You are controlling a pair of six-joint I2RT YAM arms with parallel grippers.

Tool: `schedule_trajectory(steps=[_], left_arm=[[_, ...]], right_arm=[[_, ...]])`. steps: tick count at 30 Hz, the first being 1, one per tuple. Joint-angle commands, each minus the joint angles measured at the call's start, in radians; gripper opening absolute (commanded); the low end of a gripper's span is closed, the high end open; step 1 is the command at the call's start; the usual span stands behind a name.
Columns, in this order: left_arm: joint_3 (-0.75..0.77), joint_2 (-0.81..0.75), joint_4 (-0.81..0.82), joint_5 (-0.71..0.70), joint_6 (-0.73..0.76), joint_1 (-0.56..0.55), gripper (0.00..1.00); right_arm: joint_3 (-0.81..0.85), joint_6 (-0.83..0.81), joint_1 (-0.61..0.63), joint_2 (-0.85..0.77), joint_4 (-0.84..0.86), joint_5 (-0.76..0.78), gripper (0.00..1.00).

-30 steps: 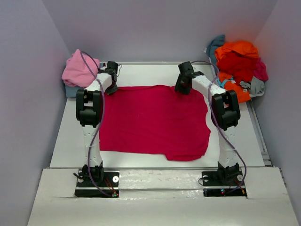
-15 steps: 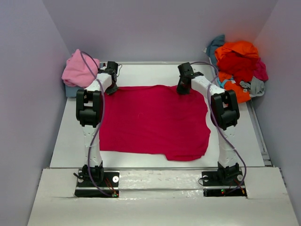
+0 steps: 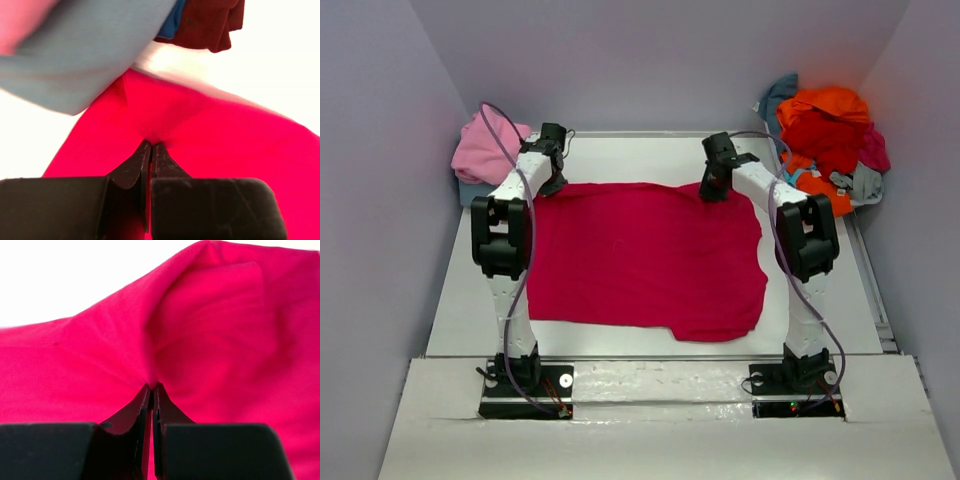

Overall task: Fold and stack the t-shirts
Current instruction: Grap the side of the flattened tshirt furthest away from the robot with both arms, then fold the flattened tshirt in 1/3 of the way

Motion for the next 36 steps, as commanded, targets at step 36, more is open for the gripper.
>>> schedule_trajectory(steps=[36], left_arm=[[-0.195,-0.341,-0.052,0.048,-0.018,0.006,0.06]], right_arm=[[-0.195,-0.044,-0.003,-0.524,-0.149,0.015,0.07]])
